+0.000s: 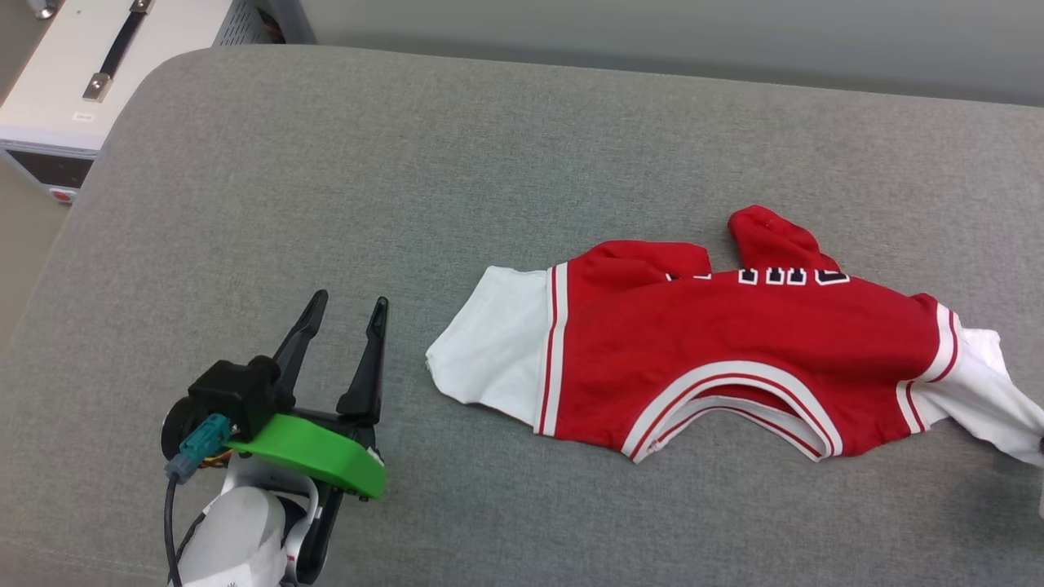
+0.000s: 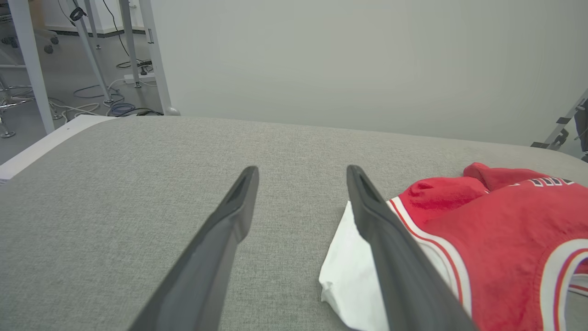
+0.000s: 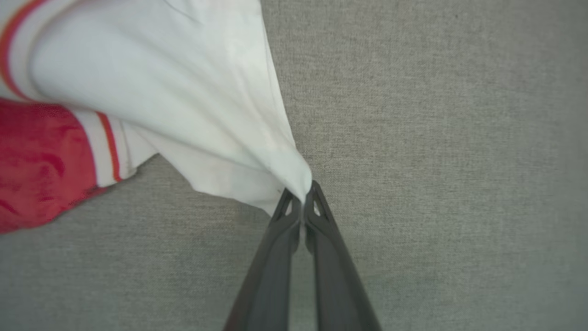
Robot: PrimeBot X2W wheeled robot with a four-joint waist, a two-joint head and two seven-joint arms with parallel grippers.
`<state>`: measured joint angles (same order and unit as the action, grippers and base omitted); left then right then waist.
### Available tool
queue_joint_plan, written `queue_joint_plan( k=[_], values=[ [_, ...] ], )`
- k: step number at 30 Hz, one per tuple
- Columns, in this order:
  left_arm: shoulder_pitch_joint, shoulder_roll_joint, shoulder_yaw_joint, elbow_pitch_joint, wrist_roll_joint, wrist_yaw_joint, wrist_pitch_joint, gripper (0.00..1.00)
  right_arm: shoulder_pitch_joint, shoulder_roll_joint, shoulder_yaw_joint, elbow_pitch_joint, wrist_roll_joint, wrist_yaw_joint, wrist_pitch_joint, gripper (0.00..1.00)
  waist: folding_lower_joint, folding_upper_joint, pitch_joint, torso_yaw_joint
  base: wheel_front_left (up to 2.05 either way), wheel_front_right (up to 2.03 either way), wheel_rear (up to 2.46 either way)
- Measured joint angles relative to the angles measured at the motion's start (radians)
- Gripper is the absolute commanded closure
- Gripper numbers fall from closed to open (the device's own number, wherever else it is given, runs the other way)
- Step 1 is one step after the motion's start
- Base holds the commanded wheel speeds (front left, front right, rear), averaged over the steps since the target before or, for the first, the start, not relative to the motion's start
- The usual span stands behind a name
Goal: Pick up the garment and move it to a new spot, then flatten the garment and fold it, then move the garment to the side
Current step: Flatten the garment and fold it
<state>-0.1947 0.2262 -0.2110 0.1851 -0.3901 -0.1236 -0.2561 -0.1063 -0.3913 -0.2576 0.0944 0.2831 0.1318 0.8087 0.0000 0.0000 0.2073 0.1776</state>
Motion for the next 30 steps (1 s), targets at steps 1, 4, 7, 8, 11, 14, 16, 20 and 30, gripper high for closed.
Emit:
queue_joint_plan(
  k=[1,4,7,8,11,14,16,20,30],
  values=[
    [0.000,0.002,-0.004,0.002,-0.002,0.000,0.000,0.00,0.003,-0.003,-0.007,-0.002,-0.001,0.000,-0.003,1.00,0.0000,0.0000,-0.003,-0.004,0.00,0.00,0.00],
    [-0.001,0.017,-0.023,0.017,-0.022,0.000,0.009,0.00,0.008,-0.009,-0.016,-0.008,-0.007,0.000,-0.014,1.00,0.0000,0.0000,-0.009,-0.018,0.00,0.00,0.00],
    [-0.008,0.049,-0.070,0.026,-0.065,0.000,0.079,0.00,0.014,-0.012,-0.012,-0.018,-0.006,0.000,-0.022,1.00,0.0000,0.0000,-0.008,-0.033,0.00,0.00,0.00],
    [-0.014,0.058,-0.086,0.024,-0.082,0.000,0.106,0.00,0.015,-0.011,-0.010,-0.021,-0.006,0.000,-0.023,1.00,0.0000,0.0000,-0.006,-0.037,0.00,0.00,0.00],
    [-0.052,0.091,-0.142,0.011,-0.148,-0.004,0.231,0.00,0.016,-0.009,-0.002,-0.030,-0.006,0.000,-0.031,1.00,0.0000,0.0000,0.007,-0.047,0.00,0.00,0.00],
    [-0.090,0.122,-0.183,0.000,-0.196,-0.004,0.391,0.00,0.015,-0.004,0.006,-0.036,-0.006,0.000,-0.031,1.00,0.0000,0.0000,0.020,-0.057,0.00,0.00,0.00],
    [-0.116,0.129,-0.191,-0.001,-0.219,0.001,0.489,0.00,0.013,-0.003,0.011,-0.040,-0.006,0.000,-0.032,1.00,0.0000,0.0000,0.031,-0.065,0.00,0.00,0.00],
    [-0.162,0.148,-0.225,-0.004,-0.211,0.058,0.669,0.00,0.000,-0.002,0.025,-0.052,-0.005,0.000,-0.032,1.00,0.0000,0.0000,0.046,-0.083,0.00,0.00,0.00],
    [-0.222,0.163,-0.277,0.017,-0.133,0.163,0.834,0.00,-0.020,-0.003,0.059,-0.077,0.001,0.000,-0.031,1.00,0.0000,0.0000,0.089,-0.126,0.00,0.00,0.00]
  ],
)
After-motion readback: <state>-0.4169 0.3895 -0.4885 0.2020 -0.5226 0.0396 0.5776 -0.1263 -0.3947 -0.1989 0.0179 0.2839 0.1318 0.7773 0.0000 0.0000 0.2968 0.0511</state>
